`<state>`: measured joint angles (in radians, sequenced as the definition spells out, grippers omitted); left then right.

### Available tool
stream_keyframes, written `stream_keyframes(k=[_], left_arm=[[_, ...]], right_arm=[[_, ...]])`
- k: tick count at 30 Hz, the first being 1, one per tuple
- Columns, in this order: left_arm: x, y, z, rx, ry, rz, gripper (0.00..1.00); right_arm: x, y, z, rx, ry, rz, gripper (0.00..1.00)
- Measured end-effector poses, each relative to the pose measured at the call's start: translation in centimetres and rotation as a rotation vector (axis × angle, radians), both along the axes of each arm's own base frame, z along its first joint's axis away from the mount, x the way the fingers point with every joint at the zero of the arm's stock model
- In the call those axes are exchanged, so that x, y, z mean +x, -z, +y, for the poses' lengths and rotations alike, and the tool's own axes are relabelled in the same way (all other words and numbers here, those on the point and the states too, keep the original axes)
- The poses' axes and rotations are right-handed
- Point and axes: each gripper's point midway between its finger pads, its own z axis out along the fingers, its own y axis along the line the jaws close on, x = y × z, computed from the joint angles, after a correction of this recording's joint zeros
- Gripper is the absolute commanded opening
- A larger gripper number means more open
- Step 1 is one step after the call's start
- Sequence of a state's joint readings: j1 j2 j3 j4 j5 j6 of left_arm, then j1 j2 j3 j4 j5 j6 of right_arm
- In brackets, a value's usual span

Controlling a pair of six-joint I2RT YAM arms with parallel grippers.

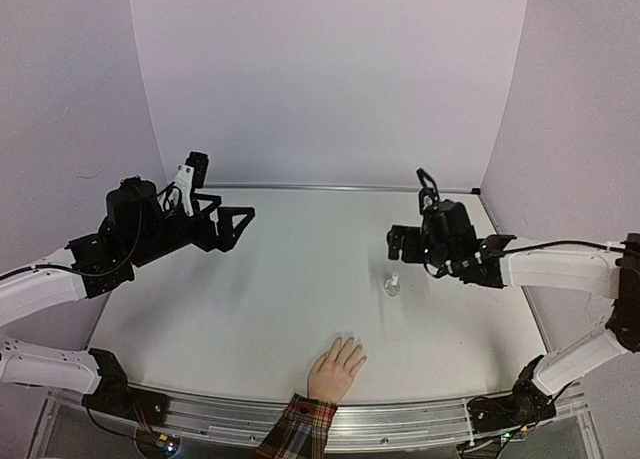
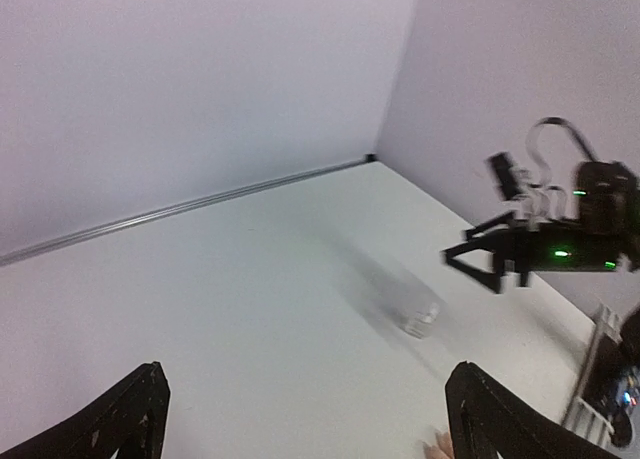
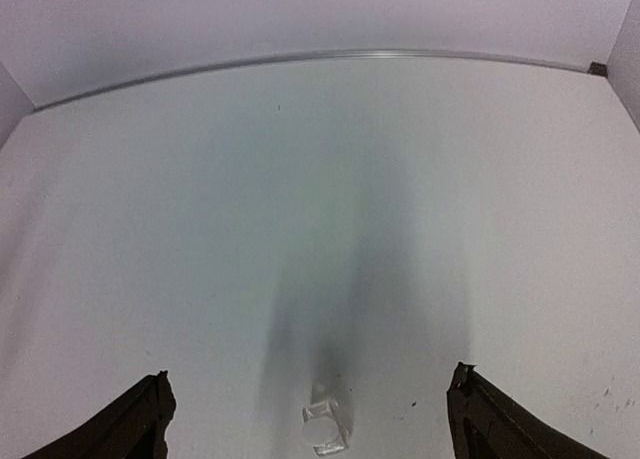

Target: Paint the nails

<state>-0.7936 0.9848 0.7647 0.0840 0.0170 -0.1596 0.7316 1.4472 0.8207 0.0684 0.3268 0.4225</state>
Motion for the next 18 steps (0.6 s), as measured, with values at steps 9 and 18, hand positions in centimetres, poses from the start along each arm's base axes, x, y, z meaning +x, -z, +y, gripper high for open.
stream_keyframes(k=[9,18], left_arm=[[6.8,1.8,15.3,-0.043,-0.623,0.118,1.00],[5.1,-0.8,21.9,-0.094,-0.825,0.044,1.00]], right_arm=[[0.8,-9.5,-9.7,0.103,0.193,-0.149,0.98],[-2.8,-13.6,-14.0,0.092,0.253,-0.268,0.98]])
